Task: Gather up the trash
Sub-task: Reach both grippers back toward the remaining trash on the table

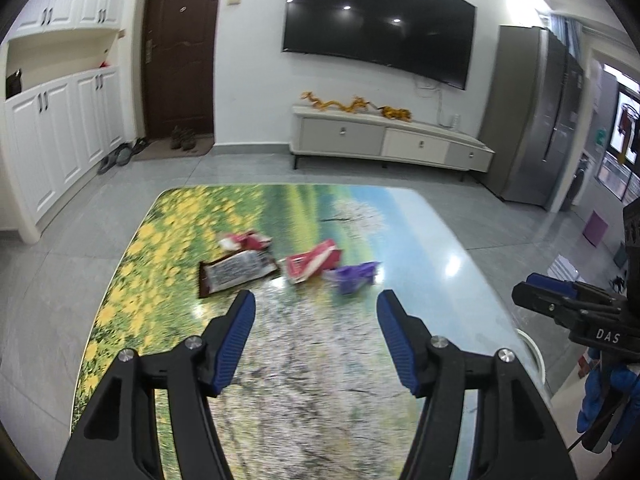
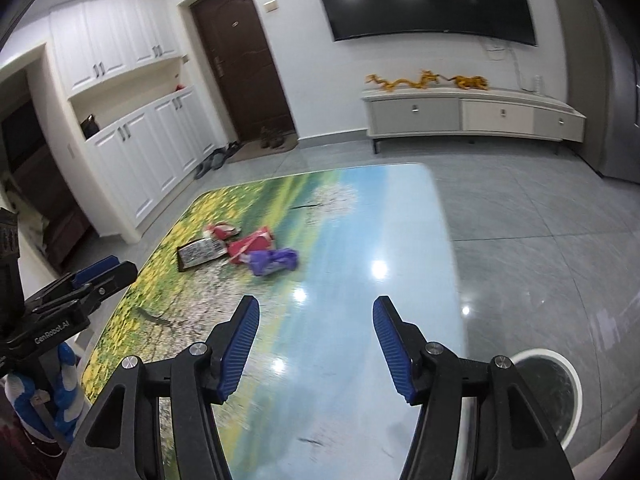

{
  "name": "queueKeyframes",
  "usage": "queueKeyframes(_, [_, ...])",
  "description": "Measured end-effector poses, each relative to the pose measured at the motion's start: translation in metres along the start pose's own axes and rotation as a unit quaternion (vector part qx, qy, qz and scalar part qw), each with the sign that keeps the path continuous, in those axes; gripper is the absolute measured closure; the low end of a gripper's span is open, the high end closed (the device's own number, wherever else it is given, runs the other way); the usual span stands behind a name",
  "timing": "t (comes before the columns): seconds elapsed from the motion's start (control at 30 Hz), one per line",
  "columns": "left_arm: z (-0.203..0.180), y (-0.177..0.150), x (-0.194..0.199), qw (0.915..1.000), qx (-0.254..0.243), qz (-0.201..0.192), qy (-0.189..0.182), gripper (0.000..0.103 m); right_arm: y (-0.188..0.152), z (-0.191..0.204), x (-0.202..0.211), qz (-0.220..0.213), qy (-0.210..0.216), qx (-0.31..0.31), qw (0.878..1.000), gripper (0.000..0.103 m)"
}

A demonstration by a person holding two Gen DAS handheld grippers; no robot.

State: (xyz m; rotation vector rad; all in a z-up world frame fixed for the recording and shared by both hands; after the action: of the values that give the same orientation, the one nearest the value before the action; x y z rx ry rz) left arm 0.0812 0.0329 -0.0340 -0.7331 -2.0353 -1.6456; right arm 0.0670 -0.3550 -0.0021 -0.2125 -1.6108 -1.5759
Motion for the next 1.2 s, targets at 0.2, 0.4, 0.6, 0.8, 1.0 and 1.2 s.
queueKeyframes(0.2, [0.052, -0.002, -0.029, 0.9987, 0.041, 0.026, 0.013, 0.042, 0.013, 0.026, -0.053, 0.03, 0.033, 0.021, 0.999, 0.046])
queueKeyframes(0.4, [0.115, -0.002, -0.067, 0.9944, 0.083, 0.065, 0.003, 0.042, 0.023, 0.032, -0.108, 0.058, 0.061, 0.023, 0.996, 0.046])
queueKeyframes(0.6, [0.123, 0.015, -0.094, 0.997, 0.039, 0.067, -0.007, 0.04, 0.037, 0.038, -0.152, 0.07, 0.067, 0.059, 0.994, 0.038])
queueKeyframes(0.8, [0.097, 0.04, -0.136, 0.9944, -0.046, 0.084, -0.045, 0.038, 0.042, 0.053, -0.18, 0.077, 0.062, 0.129, 0.987, 0.035])
queueKeyframes(1.0, [0.095, 0.04, -0.177, 0.99, -0.053, 0.124, -0.041, 0.039, 0.038, 0.046, -0.198, 0.088, 0.05, 0.149, 0.984, 0.034])
queueKeyframes(1.2, [0.099, 0.029, -0.178, 0.9905, -0.042, 0.128, -0.027, 0.052, 0.03, 0.041, -0.211, 0.108, 0.047, 0.154, 0.981, 0.053])
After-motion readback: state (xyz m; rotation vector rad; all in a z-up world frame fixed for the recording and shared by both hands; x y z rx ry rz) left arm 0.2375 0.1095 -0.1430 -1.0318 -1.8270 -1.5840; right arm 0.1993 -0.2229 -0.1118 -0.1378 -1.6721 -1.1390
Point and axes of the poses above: each gripper's, at about its wrist camera, not at the fingertips, and x roughly against the way its jaws point, z to its left, y to its top, the point moved 2 cm from there along -x, roughly the way its jaws point, and after that the axes turned 8 degrees about x, right-handed, at the moved point
